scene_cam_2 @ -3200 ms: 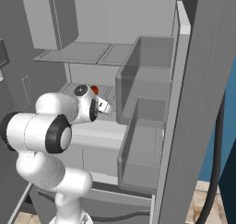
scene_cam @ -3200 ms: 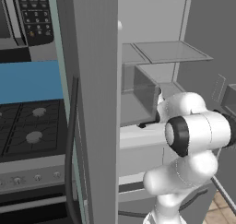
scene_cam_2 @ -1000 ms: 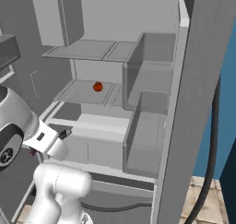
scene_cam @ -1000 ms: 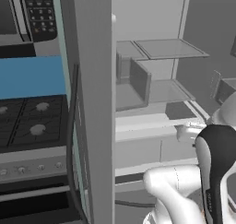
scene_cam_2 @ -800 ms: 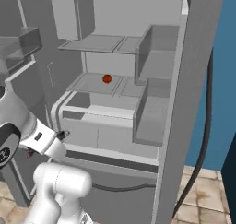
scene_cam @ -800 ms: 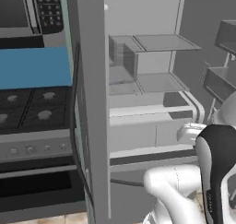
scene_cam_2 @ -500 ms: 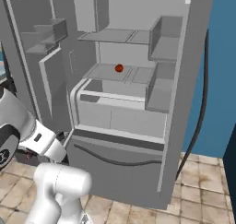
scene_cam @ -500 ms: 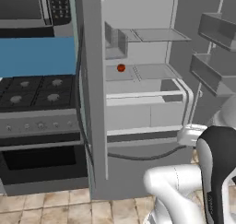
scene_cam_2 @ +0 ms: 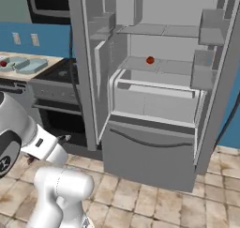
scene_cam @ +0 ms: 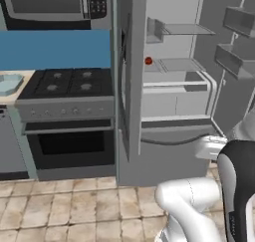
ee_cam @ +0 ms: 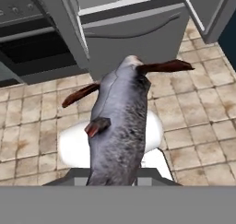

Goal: Place one tomato and one fish in each tupperware on the nearby counter, to pack two identical lunches.

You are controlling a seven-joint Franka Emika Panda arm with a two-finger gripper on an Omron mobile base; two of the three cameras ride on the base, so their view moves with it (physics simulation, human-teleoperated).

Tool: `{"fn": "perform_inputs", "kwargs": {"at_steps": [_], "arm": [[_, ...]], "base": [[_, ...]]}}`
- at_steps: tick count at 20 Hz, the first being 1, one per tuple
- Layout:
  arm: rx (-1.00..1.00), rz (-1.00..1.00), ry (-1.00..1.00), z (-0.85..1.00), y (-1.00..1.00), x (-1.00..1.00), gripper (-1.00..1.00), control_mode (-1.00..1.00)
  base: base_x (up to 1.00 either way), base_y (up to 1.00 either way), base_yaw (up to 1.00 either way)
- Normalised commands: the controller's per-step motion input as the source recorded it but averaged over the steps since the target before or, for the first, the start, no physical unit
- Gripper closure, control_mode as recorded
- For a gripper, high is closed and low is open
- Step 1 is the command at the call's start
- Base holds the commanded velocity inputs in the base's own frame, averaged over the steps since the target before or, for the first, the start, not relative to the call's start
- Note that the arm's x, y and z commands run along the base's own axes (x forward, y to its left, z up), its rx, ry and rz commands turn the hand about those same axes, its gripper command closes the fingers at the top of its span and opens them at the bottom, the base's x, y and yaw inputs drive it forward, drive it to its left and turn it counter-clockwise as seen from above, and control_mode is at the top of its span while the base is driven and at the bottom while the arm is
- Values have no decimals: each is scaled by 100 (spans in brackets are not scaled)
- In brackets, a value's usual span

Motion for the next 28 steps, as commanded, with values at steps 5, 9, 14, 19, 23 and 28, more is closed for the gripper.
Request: {"fn": "perform_inputs", "kwargs": {"at_steps": [5,9,14,19,23,28], "arm": [[0,0,0,0,0,0,100,100],[0,0,0,0,0,0,100,100],[0,0,0,0,0,0,100,100],[0,0,0,0,0,0,100,100],[0,0,0,0,0,0,100,100],[0,0,0,0,0,0,100,100]], "base": [[2,100,0],[10,100,0],[25,100,0],[38,100,0],[63,89,0],[86,24,0]]}}
